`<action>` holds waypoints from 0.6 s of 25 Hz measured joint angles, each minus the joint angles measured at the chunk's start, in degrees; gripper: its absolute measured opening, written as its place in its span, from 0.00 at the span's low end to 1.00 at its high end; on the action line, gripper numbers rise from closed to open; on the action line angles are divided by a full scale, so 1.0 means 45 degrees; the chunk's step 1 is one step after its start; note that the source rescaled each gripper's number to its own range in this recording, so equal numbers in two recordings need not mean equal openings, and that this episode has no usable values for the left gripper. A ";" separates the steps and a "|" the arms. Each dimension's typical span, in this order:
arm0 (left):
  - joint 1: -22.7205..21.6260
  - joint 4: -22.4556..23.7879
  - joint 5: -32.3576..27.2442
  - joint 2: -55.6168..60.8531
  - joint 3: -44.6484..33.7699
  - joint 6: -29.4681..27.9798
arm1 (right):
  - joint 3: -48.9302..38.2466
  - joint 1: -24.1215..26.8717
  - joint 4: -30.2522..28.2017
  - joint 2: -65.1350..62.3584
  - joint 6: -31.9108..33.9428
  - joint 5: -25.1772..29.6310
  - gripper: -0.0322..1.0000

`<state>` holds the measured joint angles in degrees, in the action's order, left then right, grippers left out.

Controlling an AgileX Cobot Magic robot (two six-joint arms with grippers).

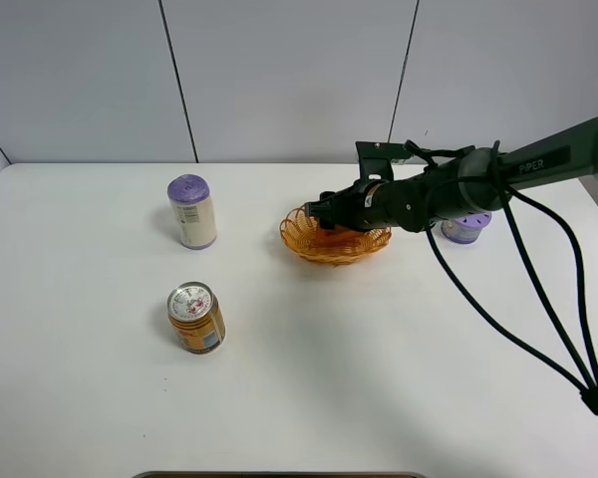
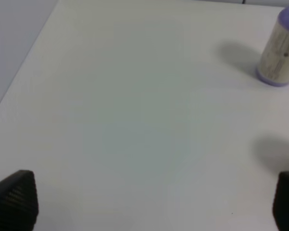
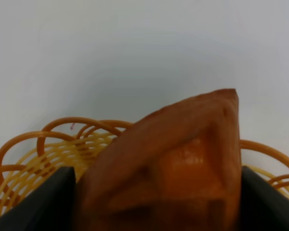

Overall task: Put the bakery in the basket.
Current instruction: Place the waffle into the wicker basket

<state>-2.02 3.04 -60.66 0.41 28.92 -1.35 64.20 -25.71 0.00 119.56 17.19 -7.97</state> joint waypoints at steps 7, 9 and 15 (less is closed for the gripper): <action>0.0000 0.0000 0.0000 0.0000 0.0000 0.0000 | 0.0000 0.0000 0.0000 0.0000 0.0000 0.0000 0.05; 0.0000 0.0000 0.0000 0.0000 0.0000 0.0000 | 0.0000 0.0000 0.0000 0.0000 0.0000 0.0000 0.16; 0.0000 0.0000 0.0000 0.0000 0.0000 0.0000 | 0.0000 0.0000 0.0000 0.0000 0.0000 -0.0060 0.87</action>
<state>-2.02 3.04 -60.66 0.41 28.92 -1.35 64.20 -25.71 0.00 119.56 17.19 -8.24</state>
